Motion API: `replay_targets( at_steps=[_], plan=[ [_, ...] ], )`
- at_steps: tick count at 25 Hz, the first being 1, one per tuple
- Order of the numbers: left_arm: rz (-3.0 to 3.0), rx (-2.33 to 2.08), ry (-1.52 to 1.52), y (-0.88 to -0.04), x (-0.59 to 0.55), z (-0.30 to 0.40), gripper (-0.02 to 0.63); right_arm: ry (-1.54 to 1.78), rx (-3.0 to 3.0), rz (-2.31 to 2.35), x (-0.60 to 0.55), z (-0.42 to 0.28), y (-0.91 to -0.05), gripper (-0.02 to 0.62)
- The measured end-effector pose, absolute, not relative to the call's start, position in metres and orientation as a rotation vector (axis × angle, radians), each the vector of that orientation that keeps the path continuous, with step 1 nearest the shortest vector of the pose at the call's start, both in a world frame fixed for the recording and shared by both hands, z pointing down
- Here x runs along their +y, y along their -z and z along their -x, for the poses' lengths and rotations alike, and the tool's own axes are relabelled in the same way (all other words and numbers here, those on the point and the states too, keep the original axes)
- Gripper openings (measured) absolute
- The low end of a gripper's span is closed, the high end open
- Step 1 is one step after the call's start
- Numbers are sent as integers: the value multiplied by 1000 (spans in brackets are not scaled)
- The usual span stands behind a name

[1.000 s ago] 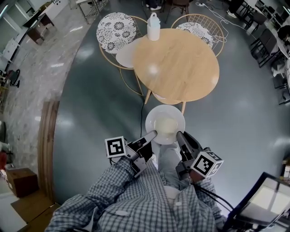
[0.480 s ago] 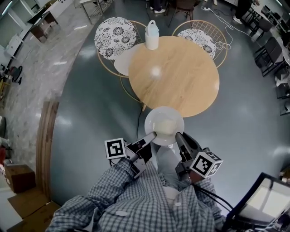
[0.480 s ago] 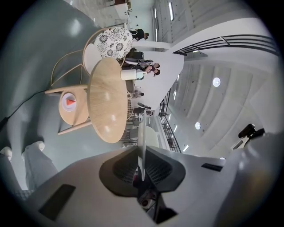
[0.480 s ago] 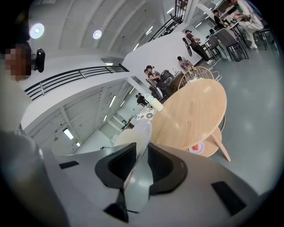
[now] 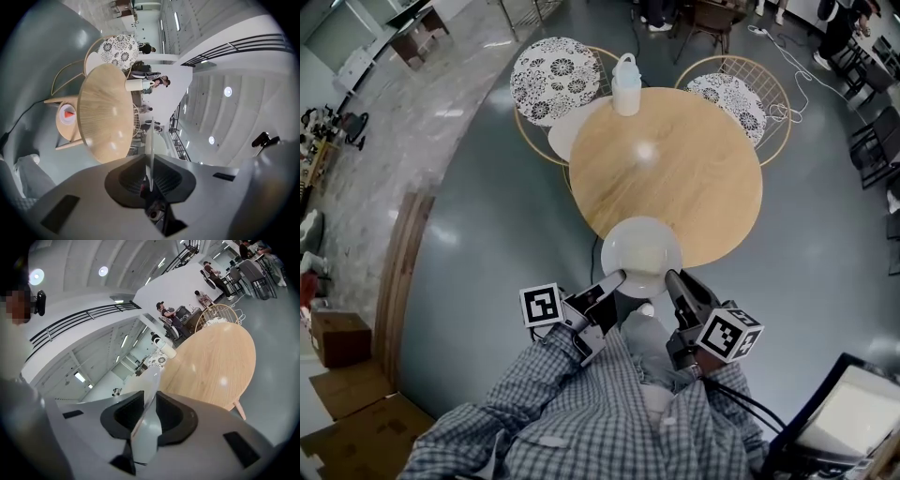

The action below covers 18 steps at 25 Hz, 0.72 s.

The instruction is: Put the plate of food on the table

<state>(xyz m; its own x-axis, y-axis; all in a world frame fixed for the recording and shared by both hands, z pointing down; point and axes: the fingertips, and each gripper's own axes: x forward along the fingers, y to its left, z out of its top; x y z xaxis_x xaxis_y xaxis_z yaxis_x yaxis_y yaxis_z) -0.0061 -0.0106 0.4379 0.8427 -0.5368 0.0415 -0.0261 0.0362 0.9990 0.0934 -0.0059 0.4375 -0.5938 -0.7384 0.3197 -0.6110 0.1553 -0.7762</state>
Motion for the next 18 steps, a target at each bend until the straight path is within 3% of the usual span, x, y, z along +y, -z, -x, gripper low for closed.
replay_targets(
  at_steps=[18],
  plan=[
    [-1479, -521, 459, -451, -13, -16, 37, 1473, 2371, 1315, -14, -116, -451, 86]
  ],
)
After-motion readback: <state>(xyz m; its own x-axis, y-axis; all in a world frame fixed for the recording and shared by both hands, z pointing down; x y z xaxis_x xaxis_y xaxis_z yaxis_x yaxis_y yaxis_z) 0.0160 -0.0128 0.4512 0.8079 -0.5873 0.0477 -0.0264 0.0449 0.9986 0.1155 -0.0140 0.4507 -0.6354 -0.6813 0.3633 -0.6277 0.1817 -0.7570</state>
